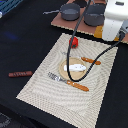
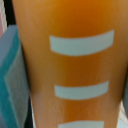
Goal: Interact with the objects in diverse but meaningful ways.
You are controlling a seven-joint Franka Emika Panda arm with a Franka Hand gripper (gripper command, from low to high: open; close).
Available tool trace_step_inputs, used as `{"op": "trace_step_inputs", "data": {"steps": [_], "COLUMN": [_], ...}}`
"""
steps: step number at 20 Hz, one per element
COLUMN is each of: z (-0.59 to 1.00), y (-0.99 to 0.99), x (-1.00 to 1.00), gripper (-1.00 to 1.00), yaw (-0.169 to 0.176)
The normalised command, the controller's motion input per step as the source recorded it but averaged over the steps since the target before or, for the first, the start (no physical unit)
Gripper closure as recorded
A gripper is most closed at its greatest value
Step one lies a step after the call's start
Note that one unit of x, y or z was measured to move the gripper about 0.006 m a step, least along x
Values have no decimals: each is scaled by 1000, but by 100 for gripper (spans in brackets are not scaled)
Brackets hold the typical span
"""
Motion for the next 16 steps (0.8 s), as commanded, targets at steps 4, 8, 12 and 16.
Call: {"op": "trace_step_inputs", "data": {"steps": [4, 8, 12, 16], "z": [-379, -426, -398, -419], "y": [1, 0, 16, 128], "x": [-340, -371, -241, -176], "gripper": [100, 100, 100, 100], "yaw": [136, 122, 103, 99]}}
